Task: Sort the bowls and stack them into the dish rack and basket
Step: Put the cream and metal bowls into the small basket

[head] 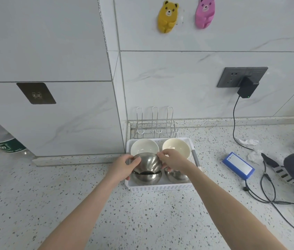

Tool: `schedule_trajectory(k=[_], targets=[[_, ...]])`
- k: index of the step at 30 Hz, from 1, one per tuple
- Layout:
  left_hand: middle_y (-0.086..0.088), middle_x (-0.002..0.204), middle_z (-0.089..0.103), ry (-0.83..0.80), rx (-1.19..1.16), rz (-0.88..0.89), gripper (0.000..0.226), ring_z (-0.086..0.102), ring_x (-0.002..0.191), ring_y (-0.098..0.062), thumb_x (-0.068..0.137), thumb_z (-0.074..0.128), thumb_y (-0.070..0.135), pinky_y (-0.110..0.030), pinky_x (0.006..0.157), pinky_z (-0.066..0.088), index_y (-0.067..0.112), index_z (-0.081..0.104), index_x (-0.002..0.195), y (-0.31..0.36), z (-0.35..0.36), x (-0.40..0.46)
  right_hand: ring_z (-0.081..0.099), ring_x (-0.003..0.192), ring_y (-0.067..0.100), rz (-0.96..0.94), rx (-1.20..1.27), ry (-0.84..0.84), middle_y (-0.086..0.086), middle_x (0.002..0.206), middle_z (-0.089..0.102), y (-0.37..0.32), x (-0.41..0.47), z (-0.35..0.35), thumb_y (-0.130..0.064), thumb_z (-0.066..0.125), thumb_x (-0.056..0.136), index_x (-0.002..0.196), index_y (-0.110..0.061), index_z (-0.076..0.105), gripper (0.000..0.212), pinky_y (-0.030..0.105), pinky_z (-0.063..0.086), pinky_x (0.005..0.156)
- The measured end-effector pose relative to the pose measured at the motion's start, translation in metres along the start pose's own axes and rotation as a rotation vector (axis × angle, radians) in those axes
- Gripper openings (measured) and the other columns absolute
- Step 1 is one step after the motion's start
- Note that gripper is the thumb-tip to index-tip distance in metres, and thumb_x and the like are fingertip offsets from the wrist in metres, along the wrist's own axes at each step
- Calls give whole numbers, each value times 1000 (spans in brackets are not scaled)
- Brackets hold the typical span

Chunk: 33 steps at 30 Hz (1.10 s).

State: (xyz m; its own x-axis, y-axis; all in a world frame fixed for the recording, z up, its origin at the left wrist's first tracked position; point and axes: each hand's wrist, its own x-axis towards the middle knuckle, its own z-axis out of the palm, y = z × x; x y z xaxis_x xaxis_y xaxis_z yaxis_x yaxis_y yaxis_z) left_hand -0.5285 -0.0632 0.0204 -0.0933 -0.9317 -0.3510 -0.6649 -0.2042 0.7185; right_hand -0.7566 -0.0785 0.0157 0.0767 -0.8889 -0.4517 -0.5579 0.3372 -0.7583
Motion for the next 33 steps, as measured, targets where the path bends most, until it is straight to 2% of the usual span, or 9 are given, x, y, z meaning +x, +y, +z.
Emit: schedule_trajectory(k=[2,7,13,18,21,24,27,30,33], targets=[[16,91,62,-4,1,0,51,62,48,-6,90,56,60,-28,60,56,25,56,127,-1,1,1,64,58,25,-15,-28,-16,13,85,75,3,0,0,-51,57,92,97,-11,64,41,22,46,47],[26,94,50,-37,-26,-1,38,66,48,-7,93,61,47,-23,54,49,27,57,124,-1,1,2,55,43,6,-45,-89,-38,-2,75,71,6,-2,1,-57,68,81,95,-19,64,41,20,45,49],[32,93,44,-46,-15,29,17,69,50,-10,94,64,37,-20,49,44,32,57,109,-5,3,0,55,40,5,-73,-148,-50,-4,74,71,5,-5,3,-54,74,76,94,-21,64,39,22,48,57],[25,97,58,-46,-52,35,12,71,53,-12,91,67,36,-25,57,47,34,62,102,-8,7,-1,57,39,6,-85,-210,-48,-28,53,62,-1,-11,5,-54,76,73,81,-35,57,28,24,43,55],[18,99,65,-37,-65,33,14,71,53,-13,90,69,35,-25,59,50,34,63,102,-11,8,-2,57,39,5,-98,-232,-30,-29,51,60,-1,-14,7,-55,75,74,84,-34,57,29,25,45,59],[12,94,71,-19,-53,44,14,71,54,-16,88,71,34,-27,61,54,32,65,101,-13,10,-3,58,40,5,-103,-274,-13,-29,45,57,-1,-19,10,-57,71,76,97,-27,60,38,28,51,67],[15,87,71,12,47,65,18,70,53,-13,88,71,38,-28,60,55,32,66,103,-11,10,-5,59,40,5,-87,-328,16,-17,42,58,-3,-21,13,-57,69,78,108,-24,60,45,30,54,74],[21,84,67,53,173,77,20,68,53,-7,88,68,46,-27,59,53,35,68,105,-8,8,-7,62,43,5,-71,-376,35,-11,55,63,-7,-24,15,-56,67,80,113,-25,59,46,31,56,78],[23,80,67,79,202,72,21,67,52,-4,87,68,49,-22,54,46,37,71,104,-5,7,-10,62,42,3,-58,-439,68,-11,61,65,-11,-27,17,-57,65,81,116,-28,61,46,28,56,73]])
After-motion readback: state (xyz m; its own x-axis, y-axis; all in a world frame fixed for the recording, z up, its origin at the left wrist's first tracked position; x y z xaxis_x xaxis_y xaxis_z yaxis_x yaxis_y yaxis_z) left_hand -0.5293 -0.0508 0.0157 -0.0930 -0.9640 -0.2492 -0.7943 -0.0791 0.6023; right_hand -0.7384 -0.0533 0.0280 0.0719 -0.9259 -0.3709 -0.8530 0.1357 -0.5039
